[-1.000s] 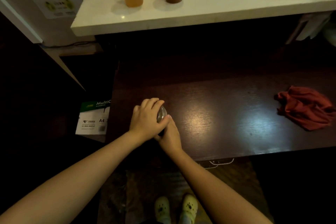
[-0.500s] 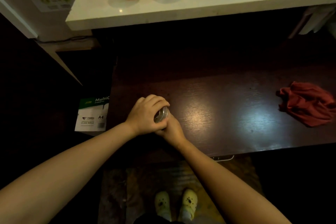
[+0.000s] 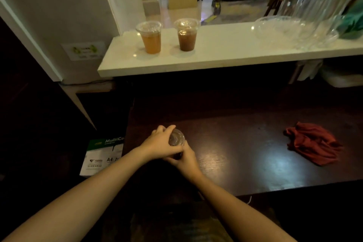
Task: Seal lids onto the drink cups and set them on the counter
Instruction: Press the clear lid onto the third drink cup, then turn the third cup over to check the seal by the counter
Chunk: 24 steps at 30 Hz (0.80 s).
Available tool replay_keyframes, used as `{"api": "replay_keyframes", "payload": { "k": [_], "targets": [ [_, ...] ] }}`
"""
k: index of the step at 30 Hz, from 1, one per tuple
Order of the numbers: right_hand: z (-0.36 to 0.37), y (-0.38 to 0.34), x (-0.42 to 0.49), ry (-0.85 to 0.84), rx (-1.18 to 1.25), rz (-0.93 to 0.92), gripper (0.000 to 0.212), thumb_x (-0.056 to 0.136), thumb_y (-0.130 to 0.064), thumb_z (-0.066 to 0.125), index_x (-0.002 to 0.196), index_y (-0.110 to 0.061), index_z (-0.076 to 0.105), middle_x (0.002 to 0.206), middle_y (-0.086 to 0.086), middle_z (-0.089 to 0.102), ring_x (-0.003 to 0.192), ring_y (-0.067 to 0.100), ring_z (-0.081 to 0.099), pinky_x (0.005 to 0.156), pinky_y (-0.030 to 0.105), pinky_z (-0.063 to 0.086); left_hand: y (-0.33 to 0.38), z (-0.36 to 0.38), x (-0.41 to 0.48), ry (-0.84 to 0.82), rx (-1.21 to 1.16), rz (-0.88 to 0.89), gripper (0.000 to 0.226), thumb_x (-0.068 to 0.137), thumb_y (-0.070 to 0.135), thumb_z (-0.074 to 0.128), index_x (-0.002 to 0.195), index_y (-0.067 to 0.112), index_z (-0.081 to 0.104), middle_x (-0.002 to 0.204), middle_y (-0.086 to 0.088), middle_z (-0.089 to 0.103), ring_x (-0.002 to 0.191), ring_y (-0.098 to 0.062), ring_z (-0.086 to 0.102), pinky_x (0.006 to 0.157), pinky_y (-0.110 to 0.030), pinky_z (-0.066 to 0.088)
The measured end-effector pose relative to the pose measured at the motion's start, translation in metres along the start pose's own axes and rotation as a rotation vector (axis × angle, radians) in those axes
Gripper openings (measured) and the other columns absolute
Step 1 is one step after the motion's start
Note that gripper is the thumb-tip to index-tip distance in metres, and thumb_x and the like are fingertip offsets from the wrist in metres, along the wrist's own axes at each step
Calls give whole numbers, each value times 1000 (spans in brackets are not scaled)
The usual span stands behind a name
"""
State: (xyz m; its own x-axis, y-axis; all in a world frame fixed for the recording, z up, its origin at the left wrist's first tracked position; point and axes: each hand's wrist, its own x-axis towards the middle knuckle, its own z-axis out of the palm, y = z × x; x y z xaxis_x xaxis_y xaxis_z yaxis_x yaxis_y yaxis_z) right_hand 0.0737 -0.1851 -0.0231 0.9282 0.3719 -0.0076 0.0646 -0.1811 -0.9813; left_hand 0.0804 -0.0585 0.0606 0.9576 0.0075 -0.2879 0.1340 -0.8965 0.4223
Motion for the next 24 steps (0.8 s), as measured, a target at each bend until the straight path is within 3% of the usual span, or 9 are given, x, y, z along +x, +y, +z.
{"api": "replay_keyframes", "payload": {
  "k": [3,6,8,10,12,14,18,21,24],
  "targets": [
    [-11,-31,12,13,10,-81,67,67,-29,82,123,-32,44,120,-13,56,112,-1,54,92,15,45,21,-40,4,83,41,65,86,66,60,64,139,23,36,131,-7,44,116,-23,50,93,-34,47],
    [-32,-64,20,19,53,-169,64,71,-31,80,125,-23,47,120,-6,59,110,2,57,92,19,47,46,-89,-3,128,-52,150,79,61,56,69,130,23,49,106,1,53,81,-17,63,53,-27,57],
    [-48,-89,25,-14,151,-174,47,81,-26,72,123,-22,51,118,-4,62,106,1,60,89,18,48,61,-122,-11,126,-106,208,72,62,53,72,125,25,52,96,8,53,72,-14,65,44,-25,54],
    [-60,-116,29,-98,344,-122,32,89,-32,59,119,-23,56,118,5,64,101,7,63,83,21,51,75,-151,-16,137,-105,275,63,66,49,73,122,27,54,103,8,58,82,-12,63,55,-24,53],
    [-63,-140,32,-216,622,-68,48,87,-41,51,126,-13,53,123,16,61,100,19,66,81,29,54,89,-177,-22,182,-48,351,57,70,45,73,121,29,56,114,5,60,98,-10,57,76,-21,43],
    [-62,-161,33,-287,863,-53,64,86,-42,51,137,-5,42,124,20,59,97,26,67,81,34,56,100,-201,-28,201,-14,403,57,72,42,73,124,29,55,120,4,58,107,-9,52,84,-20,37],
    [-60,-187,30,-366,1112,-55,95,63,-53,79,135,-1,43,108,18,66,81,20,68,70,27,57,119,-233,-47,135,-25,480,63,68,49,69,126,34,51,122,8,51,107,-7,47,82,-12,36],
    [-62,-204,30,-345,1127,-101,99,56,-50,85,133,-3,45,102,17,69,76,18,67,66,24,56,125,-248,-55,69,-107,493,56,64,50,61,118,49,47,124,14,49,110,-7,49,86,-17,40],
    [-60,-216,30,-269,1136,-132,98,50,-48,89,128,-6,48,104,19,65,75,21,68,66,25,57,128,-267,-57,-90,-105,456,50,66,53,60,110,62,38,119,30,44,105,3,49,78,-13,44]
  ]
}}
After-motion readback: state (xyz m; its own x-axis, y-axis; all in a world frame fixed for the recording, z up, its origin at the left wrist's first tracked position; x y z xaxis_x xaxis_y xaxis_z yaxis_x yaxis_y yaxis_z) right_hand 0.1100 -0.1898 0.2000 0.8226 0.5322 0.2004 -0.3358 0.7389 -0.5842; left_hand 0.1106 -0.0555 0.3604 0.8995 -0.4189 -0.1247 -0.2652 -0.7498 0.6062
